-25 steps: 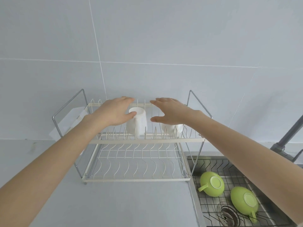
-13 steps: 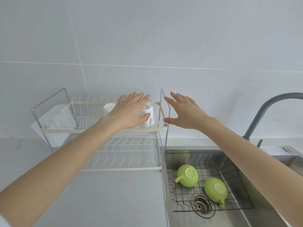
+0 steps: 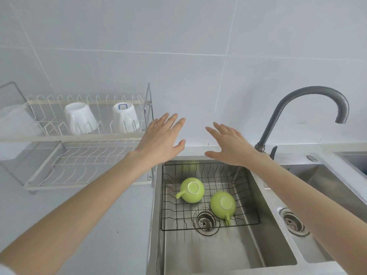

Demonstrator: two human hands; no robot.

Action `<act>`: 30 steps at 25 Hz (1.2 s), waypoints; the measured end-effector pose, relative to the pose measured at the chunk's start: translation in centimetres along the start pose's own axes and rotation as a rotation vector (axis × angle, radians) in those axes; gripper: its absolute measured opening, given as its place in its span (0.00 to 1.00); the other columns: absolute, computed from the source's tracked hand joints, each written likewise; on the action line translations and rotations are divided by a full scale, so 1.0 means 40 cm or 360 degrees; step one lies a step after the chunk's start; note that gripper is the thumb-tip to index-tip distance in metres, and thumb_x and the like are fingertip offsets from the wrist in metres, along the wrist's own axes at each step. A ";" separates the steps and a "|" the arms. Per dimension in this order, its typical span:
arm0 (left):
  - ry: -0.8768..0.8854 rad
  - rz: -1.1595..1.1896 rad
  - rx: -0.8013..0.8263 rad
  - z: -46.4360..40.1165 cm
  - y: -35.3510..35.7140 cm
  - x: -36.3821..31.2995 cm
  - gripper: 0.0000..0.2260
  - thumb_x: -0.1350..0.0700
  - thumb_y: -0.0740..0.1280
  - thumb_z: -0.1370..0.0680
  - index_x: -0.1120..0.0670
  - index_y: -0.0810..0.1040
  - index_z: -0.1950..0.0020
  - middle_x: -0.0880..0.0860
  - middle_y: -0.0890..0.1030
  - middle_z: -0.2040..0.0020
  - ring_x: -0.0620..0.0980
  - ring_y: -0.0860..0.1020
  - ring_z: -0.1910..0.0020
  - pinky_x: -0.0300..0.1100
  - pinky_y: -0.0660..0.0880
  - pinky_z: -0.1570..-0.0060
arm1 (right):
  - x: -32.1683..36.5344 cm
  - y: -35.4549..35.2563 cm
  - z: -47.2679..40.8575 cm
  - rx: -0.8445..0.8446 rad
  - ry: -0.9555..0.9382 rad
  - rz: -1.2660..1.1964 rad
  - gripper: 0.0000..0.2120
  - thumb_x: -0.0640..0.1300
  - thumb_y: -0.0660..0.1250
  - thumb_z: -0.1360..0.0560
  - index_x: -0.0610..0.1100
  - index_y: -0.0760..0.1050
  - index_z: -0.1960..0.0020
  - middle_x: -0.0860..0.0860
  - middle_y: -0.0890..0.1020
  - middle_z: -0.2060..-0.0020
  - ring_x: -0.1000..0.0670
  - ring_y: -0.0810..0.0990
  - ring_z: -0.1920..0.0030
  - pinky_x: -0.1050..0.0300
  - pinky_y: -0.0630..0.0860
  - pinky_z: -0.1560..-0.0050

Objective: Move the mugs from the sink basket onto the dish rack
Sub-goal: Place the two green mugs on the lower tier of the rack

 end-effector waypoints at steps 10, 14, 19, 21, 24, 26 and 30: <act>-0.0083 0.0078 0.0375 -0.046 0.223 -0.187 0.28 0.47 0.54 0.21 0.53 0.49 0.25 0.54 0.52 0.22 0.54 0.50 0.24 0.51 0.50 0.25 | -0.232 0.169 0.045 0.0234 0.0056 -0.0133 0.35 0.54 0.62 0.25 0.47 0.50 0.24 0.44 0.52 0.23 0.44 0.50 0.23 0.47 0.50 0.24; -0.0109 0.0220 0.0455 -0.064 0.298 -0.239 0.28 0.47 0.55 0.22 0.53 0.50 0.25 0.54 0.54 0.23 0.53 0.53 0.24 0.50 0.53 0.26 | -0.300 0.232 0.046 0.0314 0.0092 -0.0210 0.34 0.53 0.62 0.24 0.46 0.50 0.24 0.45 0.55 0.24 0.45 0.52 0.24 0.48 0.53 0.24; -0.0196 0.0441 0.0619 -0.084 0.414 -0.278 0.27 0.47 0.56 0.22 0.54 0.53 0.26 0.53 0.57 0.24 0.52 0.59 0.26 0.47 0.60 0.29 | -0.369 0.338 0.038 0.0467 0.0266 -0.0489 0.33 0.51 0.62 0.24 0.45 0.52 0.24 0.43 0.56 0.24 0.45 0.54 0.24 0.49 0.55 0.25; -0.0286 0.0581 0.0670 -0.091 0.465 -0.290 0.26 0.48 0.57 0.22 0.53 0.54 0.26 0.52 0.59 0.24 0.52 0.61 0.27 0.48 0.63 0.31 | -0.390 0.389 0.032 0.0533 0.0340 -0.0614 0.32 0.50 0.61 0.23 0.45 0.52 0.24 0.43 0.57 0.24 0.45 0.55 0.24 0.49 0.57 0.25; -0.0461 0.0873 0.0760 -0.095 0.546 -0.304 0.26 0.49 0.58 0.22 0.54 0.56 0.27 0.53 0.62 0.25 0.52 0.61 0.27 0.46 0.62 0.31 | -0.411 0.462 0.026 0.0620 0.0439 -0.0754 0.30 0.48 0.60 0.23 0.43 0.54 0.25 0.43 0.61 0.26 0.43 0.60 0.26 0.49 0.61 0.27; -0.0598 0.1037 0.0843 -0.094 0.607 -0.308 0.25 0.50 0.59 0.22 0.56 0.58 0.27 0.55 0.63 0.26 0.53 0.62 0.27 0.46 0.60 0.30 | -0.422 0.509 0.022 0.0681 0.0516 -0.0852 0.29 0.47 0.60 0.23 0.42 0.55 0.25 0.42 0.63 0.27 0.42 0.63 0.28 0.51 0.62 0.29; -0.0897 0.1293 0.0941 -0.087 0.713 -0.303 0.23 0.53 0.62 0.23 0.58 0.62 0.29 0.57 0.67 0.28 0.54 0.67 0.30 0.47 0.64 0.30 | -0.437 0.592 0.010 0.0766 0.0667 -0.1009 0.28 0.45 0.60 0.22 0.43 0.55 0.26 0.40 0.66 0.30 0.40 0.67 0.31 0.52 0.65 0.33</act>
Point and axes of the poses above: each hand's wrist, its own z-axis away from the middle knuckle, its own y-axis out of the palm, x = y × z, the point moved 4 cm from there along -z, towards the middle knuckle
